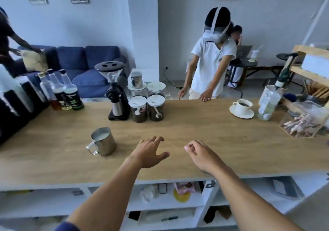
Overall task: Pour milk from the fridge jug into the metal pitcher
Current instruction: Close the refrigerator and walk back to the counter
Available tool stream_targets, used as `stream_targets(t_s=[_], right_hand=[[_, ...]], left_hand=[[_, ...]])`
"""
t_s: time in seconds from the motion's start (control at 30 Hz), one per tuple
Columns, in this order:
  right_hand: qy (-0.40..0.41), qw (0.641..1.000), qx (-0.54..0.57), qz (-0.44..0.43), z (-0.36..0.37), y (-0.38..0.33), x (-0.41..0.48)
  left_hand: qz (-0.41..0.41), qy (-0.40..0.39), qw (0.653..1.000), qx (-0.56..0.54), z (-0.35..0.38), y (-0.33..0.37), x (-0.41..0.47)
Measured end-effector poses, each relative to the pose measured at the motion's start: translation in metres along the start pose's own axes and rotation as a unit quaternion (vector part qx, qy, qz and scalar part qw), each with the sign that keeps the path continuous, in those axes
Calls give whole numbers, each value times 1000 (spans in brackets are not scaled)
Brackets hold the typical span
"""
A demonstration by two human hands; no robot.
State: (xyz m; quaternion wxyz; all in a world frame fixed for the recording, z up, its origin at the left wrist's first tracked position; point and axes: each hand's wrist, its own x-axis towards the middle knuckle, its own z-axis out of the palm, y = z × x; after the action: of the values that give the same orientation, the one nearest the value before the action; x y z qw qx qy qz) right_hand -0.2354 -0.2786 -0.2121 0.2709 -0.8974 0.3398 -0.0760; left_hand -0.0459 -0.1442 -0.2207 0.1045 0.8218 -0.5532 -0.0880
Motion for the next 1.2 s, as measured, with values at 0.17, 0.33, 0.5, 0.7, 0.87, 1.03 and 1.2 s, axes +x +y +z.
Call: stream_targets(t_s=[0.17, 0.33, 0.5, 0.7, 0.87, 1.03, 1.2], right_hand=[[-41, 999, -3, -32, 29, -8, 72], [-72, 993, 15, -88, 69, -56, 126], [-138, 981, 23, -138, 118, -114, 149], [-153, 979, -33, -129, 174, -131, 166], [-114, 989, -68, -67, 224, -138, 175], [-102, 992, -74, -21, 255, -146, 169], [-92, 993, -79, 4, 263, -152, 168]], left_hand=[[-52, 37, 998, 10, -3, -48, 10], [-106, 116, 985, 72, -33, -117, -17], [-200, 168, 962, 84, -60, -199, -59], [-247, 43, 965, 76, -51, -306, -74], [-194, -44, 980, 20, -12, -371, -37], [-109, -24, 994, 20, 24, -382, -7], [-30, -2, 999, 27, 45, -371, 6]])
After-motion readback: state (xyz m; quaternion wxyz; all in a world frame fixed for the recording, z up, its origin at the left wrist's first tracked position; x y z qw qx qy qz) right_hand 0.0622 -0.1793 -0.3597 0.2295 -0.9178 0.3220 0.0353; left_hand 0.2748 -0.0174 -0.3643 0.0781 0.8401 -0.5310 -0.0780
